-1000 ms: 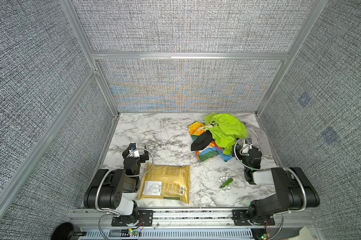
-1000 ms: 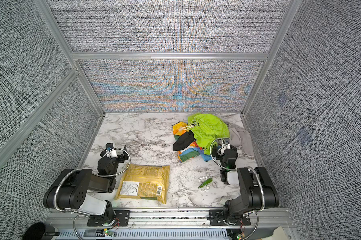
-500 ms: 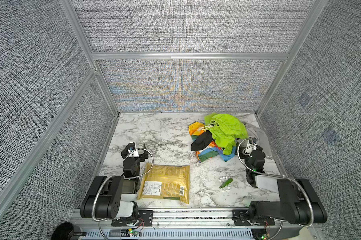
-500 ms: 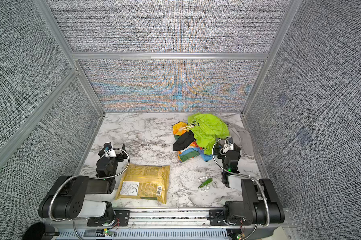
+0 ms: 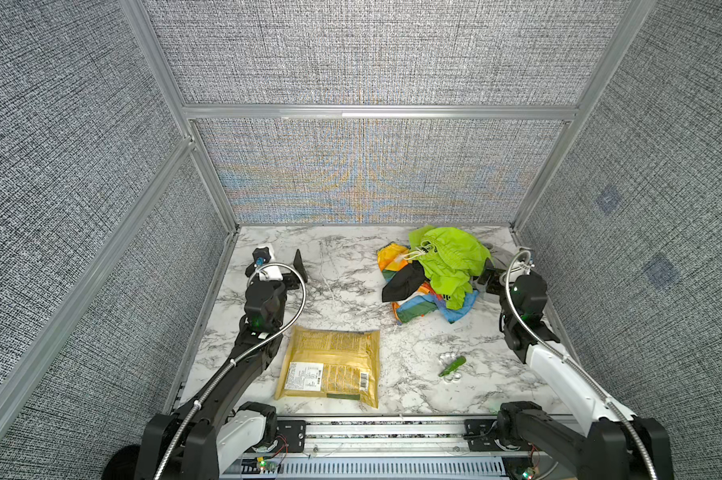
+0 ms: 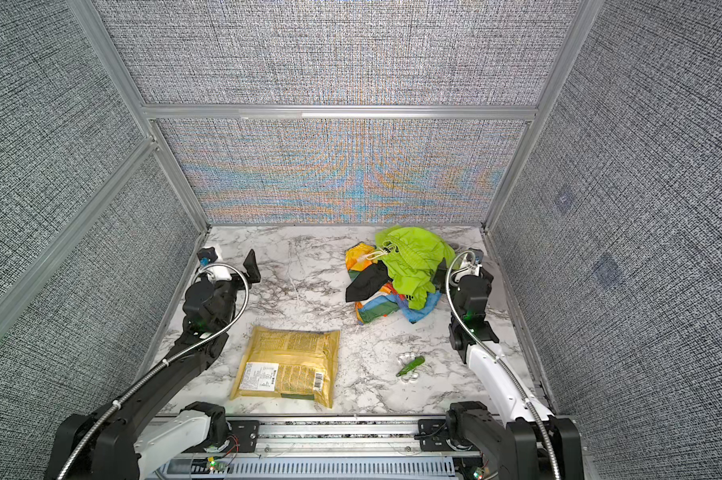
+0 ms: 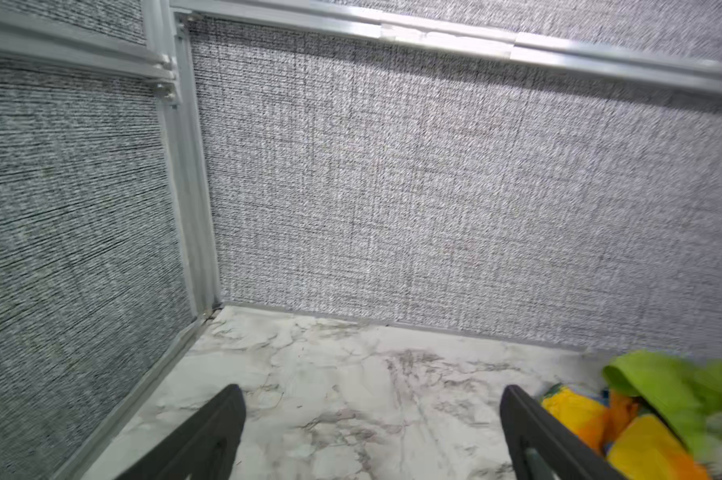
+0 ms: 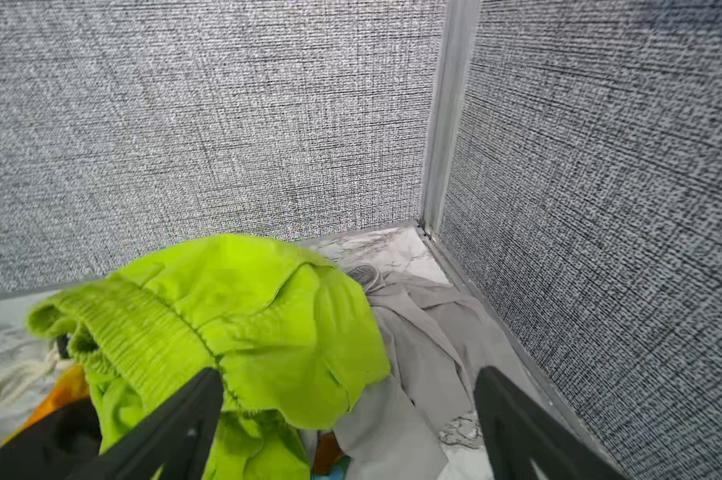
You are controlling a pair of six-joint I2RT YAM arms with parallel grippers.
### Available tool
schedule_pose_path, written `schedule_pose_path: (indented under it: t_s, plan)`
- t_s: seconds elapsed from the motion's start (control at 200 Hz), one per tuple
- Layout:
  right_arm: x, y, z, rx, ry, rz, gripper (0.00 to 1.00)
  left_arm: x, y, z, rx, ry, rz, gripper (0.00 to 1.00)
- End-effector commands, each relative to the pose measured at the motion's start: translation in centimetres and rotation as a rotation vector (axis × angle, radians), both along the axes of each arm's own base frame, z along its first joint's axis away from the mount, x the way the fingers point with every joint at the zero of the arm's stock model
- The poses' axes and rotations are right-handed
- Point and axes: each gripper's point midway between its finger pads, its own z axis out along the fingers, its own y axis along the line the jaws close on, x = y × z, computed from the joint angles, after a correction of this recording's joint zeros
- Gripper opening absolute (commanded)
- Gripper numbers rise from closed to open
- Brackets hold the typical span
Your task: Pick out a specific cloth from the pile
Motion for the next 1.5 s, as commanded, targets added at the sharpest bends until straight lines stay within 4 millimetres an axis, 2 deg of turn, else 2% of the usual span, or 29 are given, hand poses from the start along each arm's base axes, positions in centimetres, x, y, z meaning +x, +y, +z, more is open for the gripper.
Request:
schedule_pose_path:
  t_s: [0.0,0.145,0.255,0.335,0.415,0.515,0.626,0.661,0.671,0.686,0.816,1.031,1.171,1.311,1.496]
  plan:
    - [-0.7,-0.3,-1.5,0.064,0.120,-0.038,0.99,0.7,-2.9,0.0,-0.065,0.139,-0.128,0.99]
    - [-0.1,1.3,-1.4,0.142,0.207,0.020,0.99,1.2,-7.2,3.2,-0.091,0.214,-0.348,0.99]
    - [0.1,4.3,-1.8,0.158,0.256,0.130,0.99,0.6,-10.9,4.5,-0.084,0.269,-0.569,0.99]
    - [-0.2,6.5,-2.2,0.152,0.288,0.189,0.98,-0.3,-13.2,4.4,-0.038,0.297,-0.723,0.99]
    - [-0.6,8.7,-2.7,0.143,0.324,0.243,0.97,-1.4,-14.2,3.4,0.007,0.318,-0.805,0.99]
    - [-1.2,11.7,-2.7,0.113,0.335,0.319,0.94,-2.6,-14.5,2.1,-0.002,0.297,-0.842,0.99]
    - [-1.1,15.1,-2.6,0.092,0.345,0.410,0.89,-3.5,-14.5,2.9,-0.068,0.258,-0.852,0.99]
    - [-1.0,16.2,-3.5,0.089,0.375,0.441,0.88,-3.6,-14.5,2.9,-0.086,0.255,-0.854,0.99]
    - [-0.7,16.6,-2.7,0.092,0.361,0.450,0.88,-3.7,-14.5,2.9,-0.087,0.255,-0.853,0.99]
    - [-0.5,17.1,-2.6,0.093,0.366,0.462,0.87,-3.7,-14.5,2.9,-0.087,0.259,-0.851,0.99]
    - [1.0,20.4,-4.7,0.068,0.450,0.508,0.88,-3.5,-14.0,2.9,-0.058,0.268,-0.811,0.99]
    - [4.3,22.7,-8.8,0.041,0.579,0.504,0.89,-3.3,-13.7,2.7,-0.065,0.272,-0.789,0.99]
    - [5.2,23.6,-11.7,0.018,0.671,0.497,0.84,-3.2,-13.5,2.6,-0.064,0.277,-0.776,0.99]
    - [5.2,24.1,-13.9,-0.001,0.738,0.481,0.72,-3.3,-13.6,2.7,-0.063,0.271,-0.784,0.99]
    - [4.7,23.4,-14.9,-0.056,0.767,0.418,0.56,-3.3,-13.6,2.7,-0.064,0.273,-0.779,0.99]
